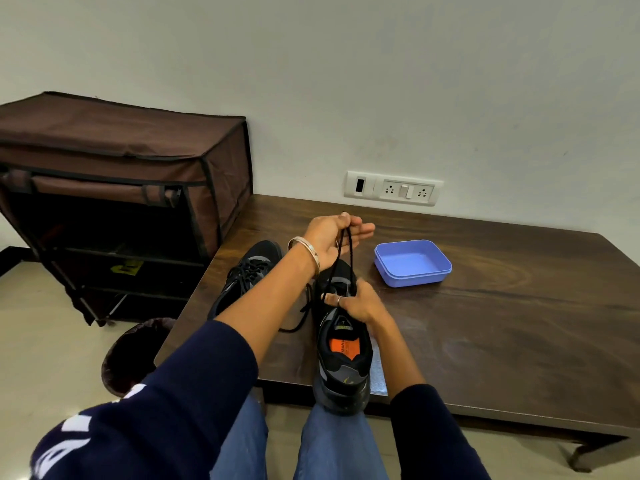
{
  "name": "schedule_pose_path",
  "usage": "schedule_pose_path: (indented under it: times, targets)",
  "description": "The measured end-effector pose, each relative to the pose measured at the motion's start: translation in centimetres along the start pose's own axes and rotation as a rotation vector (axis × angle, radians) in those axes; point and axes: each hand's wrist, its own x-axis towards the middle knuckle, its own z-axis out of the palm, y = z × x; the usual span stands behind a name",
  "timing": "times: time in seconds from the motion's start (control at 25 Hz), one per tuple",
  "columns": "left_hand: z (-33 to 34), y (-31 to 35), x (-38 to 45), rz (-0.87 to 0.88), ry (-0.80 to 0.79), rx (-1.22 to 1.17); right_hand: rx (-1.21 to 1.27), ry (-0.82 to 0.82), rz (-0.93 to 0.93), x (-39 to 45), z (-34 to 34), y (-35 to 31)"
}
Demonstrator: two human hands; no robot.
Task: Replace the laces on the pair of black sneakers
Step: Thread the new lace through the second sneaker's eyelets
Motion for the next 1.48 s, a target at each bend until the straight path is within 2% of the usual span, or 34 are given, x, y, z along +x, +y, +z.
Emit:
schedule_pose_path:
  times: [0.12,0.2,0.4,0.48,0.56,0.68,0.8,0.88,1.0,1.08,1.12,1.2,1.32,1.4,1.48]
  targets:
    - [1.1,2.2,0.0,0.0,-0.027,-0.107,0.025,0.046,0.009,4.3,1.9,3.9]
    - [2.1,4.2,-0.3,0.03,-0.043,-0.203,0.036,0.09,0.008,2.6,1.9,2.7]
    - [4.7,9.7,-2.1,0.147,-0.07,-0.203,-0.055,0.153,0.043,-1.2,1.7,-0.5]
    - [5.5,11.6,-3.0,0.184,-0.073,-0.177,-0.108,0.22,-0.025,-2.6,1.5,-1.7]
    - [5.9,12.5,-3.6,0.204,-0.044,-0.085,0.003,0.28,-0.154,-3.0,0.9,-2.5]
    - [5.9,12.8,-3.9,0.189,-0.027,-0.007,0.222,0.183,-0.361,-2.9,-0.1,-5.7]
    - [5.9,13.0,-3.8,0.156,0.013,-0.081,0.321,0.073,-0.482,-2.7,-0.4,-8.8]
    - [5.4,13.2,-3.3,0.18,0.07,-0.182,0.405,0.015,-0.48,-2.4,-0.6,-8.4]
    - [3.1,13.5,-1.3,0.25,0.175,-0.349,0.521,-0.072,-0.38,-1.8,-1.2,-4.8]
    - [0.6,12.5,0.4,0.271,0.291,-0.341,0.548,-0.049,-0.309,-1.6,-1.3,-3.0]
    - [-0.9,11.5,1.2,0.257,0.352,-0.238,0.557,-0.018,-0.28,-1.6,-1.3,-2.6]
    - [-3.3,8.9,1.8,0.112,0.446,0.223,0.611,0.024,-0.226,-1.7,-1.1,-2.2]
    - [-5.1,4.0,0.8,-0.137,0.406,0.983,0.677,0.058,-0.18,-1.9,-0.8,-2.5]
    - [-4.7,1.0,-0.5,-0.17,0.356,1.242,0.67,0.104,-0.166,-1.9,-0.7,-2.9]
    - [-4.0,-1.8,-1.2,-0.161,0.34,1.296,0.651,0.14,-0.15,-1.9,-0.9,-3.5]
